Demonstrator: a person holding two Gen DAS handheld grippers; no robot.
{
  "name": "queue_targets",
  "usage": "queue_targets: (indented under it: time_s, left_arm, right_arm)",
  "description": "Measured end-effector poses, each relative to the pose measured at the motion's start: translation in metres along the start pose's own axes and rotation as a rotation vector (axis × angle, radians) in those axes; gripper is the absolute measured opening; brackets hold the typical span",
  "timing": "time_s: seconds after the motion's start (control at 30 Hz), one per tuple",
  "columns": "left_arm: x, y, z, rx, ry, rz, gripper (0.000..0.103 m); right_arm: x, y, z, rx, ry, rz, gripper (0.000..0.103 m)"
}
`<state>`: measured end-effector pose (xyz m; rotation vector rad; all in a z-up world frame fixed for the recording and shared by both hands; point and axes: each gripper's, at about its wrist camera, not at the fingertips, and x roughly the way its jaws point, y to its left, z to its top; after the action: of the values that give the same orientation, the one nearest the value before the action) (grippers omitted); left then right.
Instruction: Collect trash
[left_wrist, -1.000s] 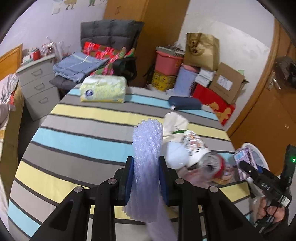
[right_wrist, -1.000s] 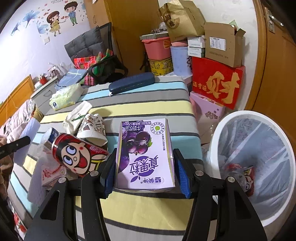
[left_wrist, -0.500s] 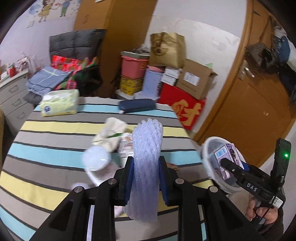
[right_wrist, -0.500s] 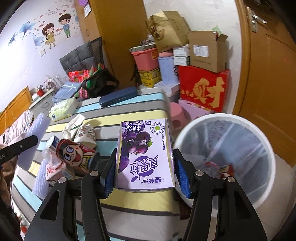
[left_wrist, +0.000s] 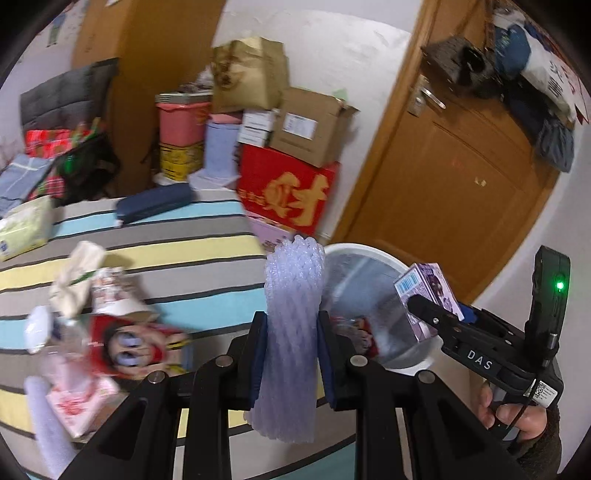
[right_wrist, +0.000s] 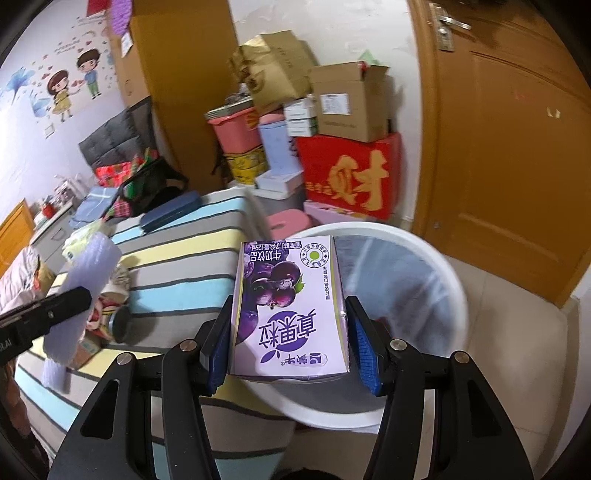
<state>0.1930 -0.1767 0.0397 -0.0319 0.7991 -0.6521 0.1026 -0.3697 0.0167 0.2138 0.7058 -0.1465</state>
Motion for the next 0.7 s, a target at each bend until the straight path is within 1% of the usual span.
queue_targets:
  time_s: [0.13,0.23,0.33,0.43,0.53,0.63,0.7]
  left_arm:
    - [0.02,-0.025,0.002,0.022,0.027,-0.038,0.026]
    - [0.035,-0.043,0.002,0.059,0.04,-0.03,0.026]
    - [0.052,-0.055,0.001,0.059,0.073,-0.066,0.026]
    - [0.064,-0.071,-0.002,0.114,0.074,-0.032,0.026]
    - [0.078,-0.08,-0.004,0.109,0.104,-0.072,0.026]
    - [0.087,-0.087,-0.004,0.132,0.106,-0.039,0.026]
    - [0.092,-0.088,-0.003,0.123,0.114,-0.051,0.026]
  right_arm:
    - [0.001,-0.019,0.0,0.023,0.007,-0.026,0.057]
    - [0.003,-0.031,-0.001,0.034,0.015,-0.037,0.058]
    - [0.007,-0.043,-0.003,0.043,0.03,-0.06,0.058]
    - [0.01,-0.052,-0.005,0.053,0.047,-0.072,0.058]
    - [0.014,-0.059,-0.007,0.059,0.056,-0.089,0.058]
    - [0.021,-0.066,-0.008,0.062,0.084,-0.075,0.058]
    - [0.023,-0.067,-0.009,0.053,0.089,-0.08,0.058]
